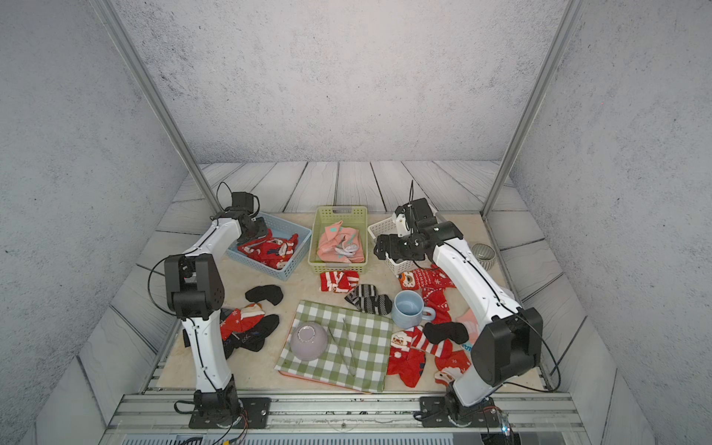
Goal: Sort the socks into the basket by color
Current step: Place the sock in the bin, then pick up the sock from the center of the board.
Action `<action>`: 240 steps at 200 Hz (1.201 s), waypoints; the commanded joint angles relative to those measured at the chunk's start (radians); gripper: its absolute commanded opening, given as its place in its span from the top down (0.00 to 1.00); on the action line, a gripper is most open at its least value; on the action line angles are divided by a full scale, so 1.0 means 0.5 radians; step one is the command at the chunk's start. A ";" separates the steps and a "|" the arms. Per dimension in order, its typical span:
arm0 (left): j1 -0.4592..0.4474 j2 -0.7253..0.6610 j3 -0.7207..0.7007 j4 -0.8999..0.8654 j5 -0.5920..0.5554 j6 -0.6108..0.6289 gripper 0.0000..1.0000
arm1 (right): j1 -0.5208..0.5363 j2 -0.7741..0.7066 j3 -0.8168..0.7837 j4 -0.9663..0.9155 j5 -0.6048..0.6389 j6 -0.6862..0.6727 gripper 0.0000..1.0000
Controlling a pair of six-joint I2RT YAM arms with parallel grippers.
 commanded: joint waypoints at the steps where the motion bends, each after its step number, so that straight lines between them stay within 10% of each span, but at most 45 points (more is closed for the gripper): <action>1: 0.011 0.020 -0.001 0.004 0.030 -0.016 0.56 | -0.006 -0.062 -0.007 -0.048 0.038 -0.024 0.01; 126: -0.062 -0.543 -0.112 -0.013 0.335 -0.011 0.45 | 0.009 0.130 -0.030 -0.251 -0.146 -0.133 0.01; 240: -0.303 -1.313 -0.919 -0.028 0.401 -0.001 0.44 | 0.276 0.575 -0.063 -0.193 -0.134 -0.233 0.01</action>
